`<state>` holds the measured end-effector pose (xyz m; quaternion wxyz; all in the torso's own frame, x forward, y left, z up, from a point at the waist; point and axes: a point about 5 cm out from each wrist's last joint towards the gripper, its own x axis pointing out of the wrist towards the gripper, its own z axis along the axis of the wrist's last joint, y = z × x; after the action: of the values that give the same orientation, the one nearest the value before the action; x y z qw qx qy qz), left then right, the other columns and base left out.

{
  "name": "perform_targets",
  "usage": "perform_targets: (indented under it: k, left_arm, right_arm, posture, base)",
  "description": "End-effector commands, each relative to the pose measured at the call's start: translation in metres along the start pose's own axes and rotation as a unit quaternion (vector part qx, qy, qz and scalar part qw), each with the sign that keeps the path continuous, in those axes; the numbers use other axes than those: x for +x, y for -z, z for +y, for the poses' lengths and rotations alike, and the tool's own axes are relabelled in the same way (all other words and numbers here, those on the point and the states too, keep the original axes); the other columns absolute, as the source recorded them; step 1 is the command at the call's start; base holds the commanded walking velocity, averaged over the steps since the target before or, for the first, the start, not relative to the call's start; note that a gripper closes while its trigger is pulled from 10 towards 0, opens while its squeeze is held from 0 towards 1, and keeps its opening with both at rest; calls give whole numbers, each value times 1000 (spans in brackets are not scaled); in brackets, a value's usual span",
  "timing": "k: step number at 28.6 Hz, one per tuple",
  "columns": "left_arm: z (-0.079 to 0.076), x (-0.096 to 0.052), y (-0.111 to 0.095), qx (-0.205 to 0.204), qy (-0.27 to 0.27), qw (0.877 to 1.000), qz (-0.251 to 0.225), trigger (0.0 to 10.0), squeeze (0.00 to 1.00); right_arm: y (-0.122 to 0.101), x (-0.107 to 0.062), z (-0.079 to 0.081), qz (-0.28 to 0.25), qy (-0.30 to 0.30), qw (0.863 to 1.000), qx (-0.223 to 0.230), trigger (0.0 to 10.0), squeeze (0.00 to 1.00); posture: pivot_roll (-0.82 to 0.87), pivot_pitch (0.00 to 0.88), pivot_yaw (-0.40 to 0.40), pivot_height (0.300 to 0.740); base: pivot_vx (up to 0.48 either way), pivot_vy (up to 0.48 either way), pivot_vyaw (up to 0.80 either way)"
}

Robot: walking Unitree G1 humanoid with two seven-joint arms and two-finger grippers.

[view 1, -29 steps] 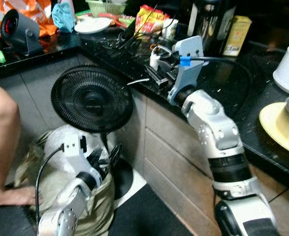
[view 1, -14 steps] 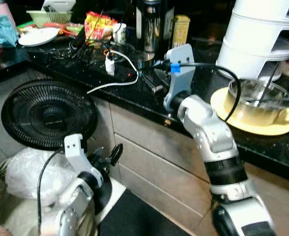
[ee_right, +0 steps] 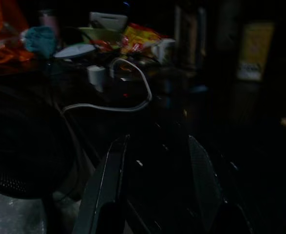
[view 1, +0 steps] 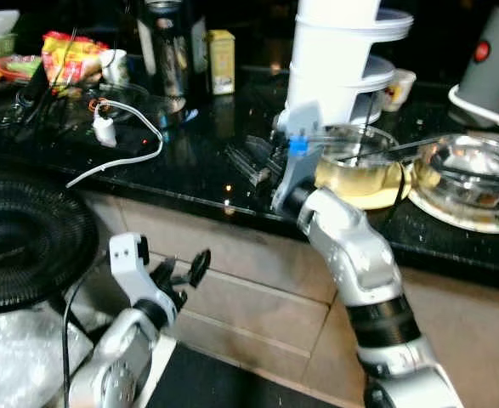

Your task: Kitchen organization

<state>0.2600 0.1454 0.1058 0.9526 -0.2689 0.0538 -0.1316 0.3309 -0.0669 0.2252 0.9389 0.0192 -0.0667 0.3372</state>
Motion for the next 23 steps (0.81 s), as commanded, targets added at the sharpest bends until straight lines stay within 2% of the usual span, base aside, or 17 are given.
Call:
perform_targets:
  k: [1, 8, 23]
  left_arm:
    - [0, 1, 1, 4, -2, 1000, 3, 10000, 0]
    - [0, 1, 0, 6, -1, 1000, 4, 10000, 0]
    - [0, 2, 2, 5, -1, 1000, 3, 10000, 0]
  right_arm:
    - [-12, 0, 8, -34, -23, 999, 8, 10000, 0]
    - [-18, -1, 17, -65, -46, 996, 47, 10000, 0]
    - [-22, 7, 25, -67, -50, 996, 14, 10000, 0]
  posture:
    - [89, 0, 19, 740]
    - [90, 0, 23, 740]
    - [93, 0, 14, 740]
  base:
    - [0, 0, -788]
    - [0, 0, -788]
    - [0, 0, -764]
